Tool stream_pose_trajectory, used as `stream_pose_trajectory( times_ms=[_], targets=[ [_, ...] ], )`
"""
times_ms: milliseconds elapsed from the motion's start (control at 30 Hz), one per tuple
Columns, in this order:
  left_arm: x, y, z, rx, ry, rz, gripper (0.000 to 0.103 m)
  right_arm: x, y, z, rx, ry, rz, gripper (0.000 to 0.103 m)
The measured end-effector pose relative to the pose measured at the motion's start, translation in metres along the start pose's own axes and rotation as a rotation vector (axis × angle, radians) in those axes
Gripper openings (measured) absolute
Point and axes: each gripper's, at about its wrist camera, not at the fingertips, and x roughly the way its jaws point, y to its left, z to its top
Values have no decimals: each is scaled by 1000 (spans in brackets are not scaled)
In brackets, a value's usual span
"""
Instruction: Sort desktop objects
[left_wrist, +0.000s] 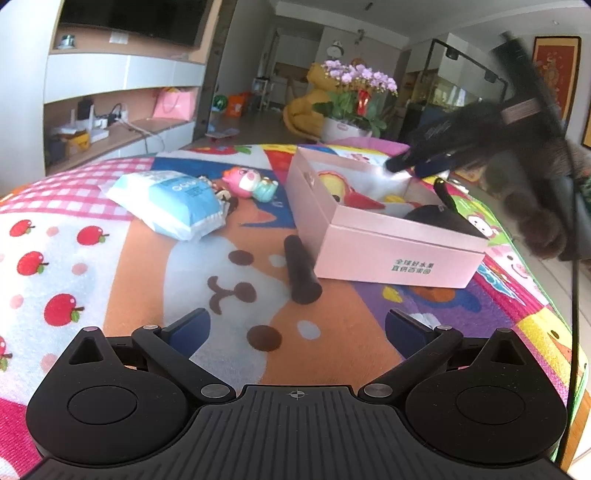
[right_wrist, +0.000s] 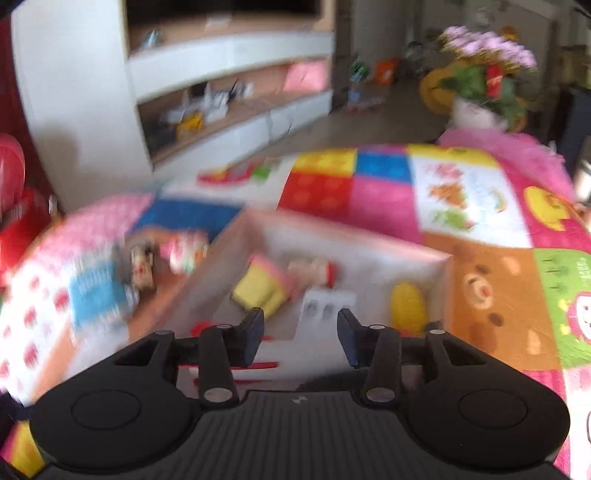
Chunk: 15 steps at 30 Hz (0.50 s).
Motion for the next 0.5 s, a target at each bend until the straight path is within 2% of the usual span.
stream_pose_trajectory(
  times_ms=[67, 167, 233, 333, 400, 500],
  targets=[
    [-4, 4, 1, -10, -22, 7, 103, -24, 5, -2, -20, -87, -34, 47],
    [-14, 16, 4, -10, -68, 94, 103, -57, 24, -21, -51, -160, 49, 54],
    [-23, 32, 8, -50, -98, 173, 103, -70, 41, -44, -58, -150, 125, 54],
    [-33, 56, 13, -148, -118, 239, 103, -69, 74, -82, -95, -103, 191, 54],
    [-37, 66, 14, -189, -119, 259, 103, -58, 96, -99, -117, -93, 175, 54],
    [-41, 65, 14, -189, -114, 251, 103, -32, 118, -105, -98, -82, 126, 54]
  ],
)
